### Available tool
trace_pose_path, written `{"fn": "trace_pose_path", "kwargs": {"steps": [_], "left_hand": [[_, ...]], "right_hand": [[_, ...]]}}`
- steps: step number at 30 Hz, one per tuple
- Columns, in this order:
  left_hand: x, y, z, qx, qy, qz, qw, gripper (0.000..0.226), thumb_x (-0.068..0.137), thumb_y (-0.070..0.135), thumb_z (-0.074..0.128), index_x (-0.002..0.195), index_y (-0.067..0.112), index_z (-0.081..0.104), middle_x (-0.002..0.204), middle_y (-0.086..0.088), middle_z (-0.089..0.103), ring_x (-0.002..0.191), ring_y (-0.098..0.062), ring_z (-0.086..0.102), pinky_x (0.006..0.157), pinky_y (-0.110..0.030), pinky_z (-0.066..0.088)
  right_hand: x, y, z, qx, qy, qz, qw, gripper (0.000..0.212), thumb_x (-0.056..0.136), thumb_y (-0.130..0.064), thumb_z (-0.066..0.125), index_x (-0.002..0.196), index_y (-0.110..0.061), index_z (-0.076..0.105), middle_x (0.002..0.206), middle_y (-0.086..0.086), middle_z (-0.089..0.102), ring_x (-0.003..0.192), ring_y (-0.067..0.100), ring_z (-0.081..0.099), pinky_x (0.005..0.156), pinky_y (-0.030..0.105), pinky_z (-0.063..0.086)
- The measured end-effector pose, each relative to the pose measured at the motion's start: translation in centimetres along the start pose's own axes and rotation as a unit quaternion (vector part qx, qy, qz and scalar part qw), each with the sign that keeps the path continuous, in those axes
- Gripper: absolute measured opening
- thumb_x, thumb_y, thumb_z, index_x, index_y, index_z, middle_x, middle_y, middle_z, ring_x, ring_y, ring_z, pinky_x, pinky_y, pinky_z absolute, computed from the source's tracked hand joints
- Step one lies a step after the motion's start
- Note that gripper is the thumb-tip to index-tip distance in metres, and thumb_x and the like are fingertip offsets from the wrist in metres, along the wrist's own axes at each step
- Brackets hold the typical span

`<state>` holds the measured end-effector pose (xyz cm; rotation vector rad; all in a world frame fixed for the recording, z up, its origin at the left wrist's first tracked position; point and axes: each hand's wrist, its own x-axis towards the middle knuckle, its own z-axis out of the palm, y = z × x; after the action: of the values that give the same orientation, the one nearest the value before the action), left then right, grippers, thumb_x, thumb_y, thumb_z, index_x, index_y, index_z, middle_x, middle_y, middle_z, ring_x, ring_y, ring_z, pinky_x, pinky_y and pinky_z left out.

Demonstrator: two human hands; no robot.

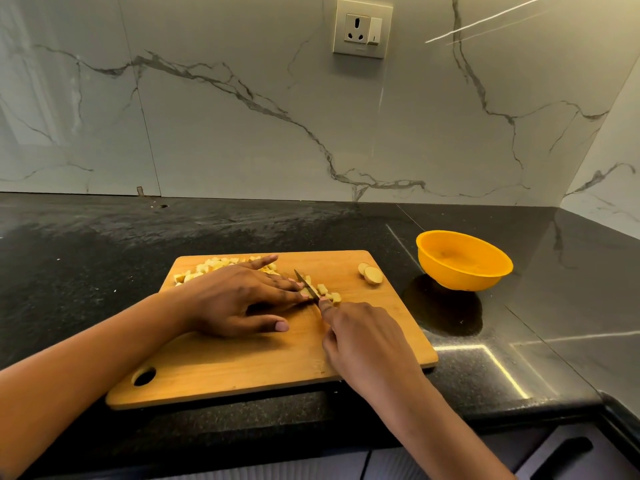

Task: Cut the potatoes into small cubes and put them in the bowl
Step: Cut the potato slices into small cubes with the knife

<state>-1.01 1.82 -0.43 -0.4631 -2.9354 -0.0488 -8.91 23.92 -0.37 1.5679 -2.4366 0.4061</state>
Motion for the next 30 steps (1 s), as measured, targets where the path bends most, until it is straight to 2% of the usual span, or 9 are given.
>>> {"fn": "trace_pose_path", "kwargs": {"steps": [3,7,9,12,14,21,25,28,30], "left_hand": [[-0.2,0.1,0.0,0.017,0.0,-0.001,1.0,0.056,0.093,0.065,0.023,0.141,0.037,0.031,0.144,0.016,0.038,0.136,0.011,0.021,0.114,-0.019,-0.014],[-0.2,0.4,0.1,0.045,-0.013,-0.005,0.999,0.059,0.091,0.067,0.018,0.141,0.037,0.027,0.145,0.016,0.035,0.136,0.008,0.021,0.113,-0.023,-0.015],[-0.4,0.6,0.3,0.053,0.008,0.0,0.999,0.058,0.093,0.066,0.019,0.14,0.035,0.031,0.144,0.013,0.039,0.136,0.005,0.026,0.115,-0.03,-0.01],[-0.6,0.7,0.4,0.071,0.052,0.008,0.996,0.056,0.096,0.061,0.022,0.135,0.03,0.045,0.138,0.009,0.048,0.132,0.0,0.037,0.115,-0.043,0.0],[-0.6,0.7,0.4,0.075,0.082,0.003,0.994,0.052,0.097,0.058,0.026,0.13,0.029,0.053,0.134,0.009,0.054,0.128,0.0,0.043,0.115,-0.047,0.006],[-0.6,0.3,0.5,0.086,0.192,-0.009,0.978,0.04,0.098,0.047,0.036,0.12,0.026,0.062,0.122,0.008,0.063,0.118,-0.001,0.053,0.116,-0.042,0.022],[0.3,0.9,0.3,0.089,0.196,-0.004,0.977,0.044,0.098,0.049,0.035,0.134,0.028,0.048,0.139,0.006,0.049,0.133,-0.005,0.038,0.114,-0.042,0.024],[1.0,1.9,0.6,0.068,0.123,-0.004,0.99,0.051,0.096,0.057,0.03,0.144,0.037,0.028,0.152,0.011,0.027,0.143,-0.005,0.015,0.115,-0.04,0.004],[1.3,2.0,0.9,0.096,0.095,-0.004,0.991,0.052,0.097,0.058,0.027,0.144,0.038,0.027,0.153,0.012,0.024,0.144,-0.007,0.012,0.114,-0.041,-0.003]], "right_hand": [[-1.2,-0.1,-0.1,0.006,-0.003,-0.008,1.0,0.051,0.101,-0.028,0.034,0.15,-0.022,0.02,0.114,-0.002,0.053,0.094,0.013,0.048,0.071,0.024,0.033],[-4.9,0.3,-1.5,0.013,0.005,-0.016,1.0,0.052,0.1,-0.032,0.033,0.15,-0.028,0.019,0.099,-0.009,0.048,0.081,0.009,0.039,0.054,0.017,0.025],[-5.9,0.8,-1.9,-0.012,0.032,-0.015,0.999,0.049,0.097,-0.031,0.039,0.145,-0.035,0.032,0.084,-0.012,0.042,0.072,0.01,0.04,0.048,0.017,0.022],[-5.9,1.8,-1.6,-0.06,0.065,-0.003,0.996,0.041,0.072,-0.033,0.066,0.112,-0.035,0.069,0.061,-0.015,0.032,0.046,0.008,0.031,0.038,0.013,0.006],[-5.3,2.5,-1.0,-0.07,0.074,-0.011,0.995,0.046,0.061,-0.028,0.081,0.106,-0.03,0.072,0.06,-0.016,0.036,0.041,0.007,0.031,0.039,0.011,0.005],[-3.6,3.5,0.0,-0.014,0.107,0.01,0.994,0.059,0.061,-0.015,0.087,0.115,-0.029,0.068,0.078,-0.009,0.056,0.053,0.007,0.052,0.041,0.013,0.033],[-2.5,3.8,0.3,-0.011,0.118,-0.003,0.993,0.061,0.053,-0.012,0.09,0.109,-0.031,0.071,0.083,-0.007,0.058,0.062,0.005,0.055,0.047,0.004,0.021],[-2.0,3.8,0.3,-0.011,0.117,-0.006,0.993,0.062,0.053,-0.012,0.09,0.108,-0.03,0.071,0.083,-0.005,0.059,0.063,0.008,0.057,0.046,0.01,0.031],[-1.8,3.8,0.3,-0.015,0.126,-0.011,0.992,0.062,0.053,-0.011,0.09,0.108,-0.03,0.071,0.084,-0.004,0.059,0.065,0.008,0.058,0.046,0.011,0.032]]}}
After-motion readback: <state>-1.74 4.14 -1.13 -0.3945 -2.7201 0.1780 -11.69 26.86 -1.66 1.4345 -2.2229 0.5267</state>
